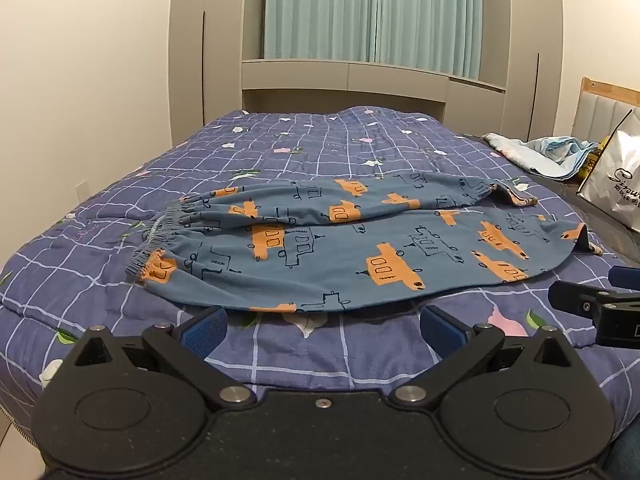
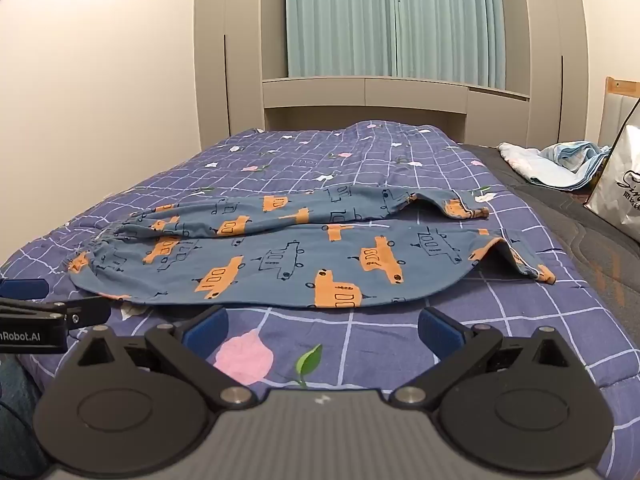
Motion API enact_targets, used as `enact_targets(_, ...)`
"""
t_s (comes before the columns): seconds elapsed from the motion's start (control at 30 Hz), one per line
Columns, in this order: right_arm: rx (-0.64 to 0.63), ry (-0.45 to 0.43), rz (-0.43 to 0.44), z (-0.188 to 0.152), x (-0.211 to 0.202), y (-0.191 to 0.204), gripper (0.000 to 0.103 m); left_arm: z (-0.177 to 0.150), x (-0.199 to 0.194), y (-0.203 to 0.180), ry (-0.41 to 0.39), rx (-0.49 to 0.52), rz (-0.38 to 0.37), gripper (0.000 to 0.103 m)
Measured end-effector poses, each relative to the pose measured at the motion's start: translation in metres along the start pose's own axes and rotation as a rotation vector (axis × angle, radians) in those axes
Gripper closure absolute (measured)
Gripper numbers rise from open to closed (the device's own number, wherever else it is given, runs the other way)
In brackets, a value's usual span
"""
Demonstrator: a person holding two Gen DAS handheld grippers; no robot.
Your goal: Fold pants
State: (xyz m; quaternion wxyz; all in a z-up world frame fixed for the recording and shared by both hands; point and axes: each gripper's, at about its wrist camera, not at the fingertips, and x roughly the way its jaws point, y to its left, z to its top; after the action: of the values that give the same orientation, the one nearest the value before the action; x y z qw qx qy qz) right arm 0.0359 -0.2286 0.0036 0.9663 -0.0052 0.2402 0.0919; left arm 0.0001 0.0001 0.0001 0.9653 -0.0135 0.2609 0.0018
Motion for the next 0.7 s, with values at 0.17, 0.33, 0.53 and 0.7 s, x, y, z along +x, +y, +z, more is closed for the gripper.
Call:
enact_targets(0.17,0.004,-0.002,-0.001,-0.0001,-0.0005,-0.0007,0.0,0.0,-0.0001,0.0001,-0.003,-0.001,-0.001,0.001)
enact_targets(0.33,0.005,-0.003,-0.004,0.0002,-0.0014,0.0002,0.0,-0.0001,-0.0007,-0.0002,-0.002,0.001,-0.002,0.001)
enact_targets(0.53,0.007,-0.002,0.001,-0.0011,-0.0001,0.0004,0.0,-0.0001,-0.0006,-0.0002,-0.002,0.0,-0.002,0.001)
enact_targets(0.7,0.01,0.001,0.0,-0.0002,0.0003,-0.0003,0.0,-0.0001,-0.0005,-0.0001,-0.002,0.0,-0.002,0.001)
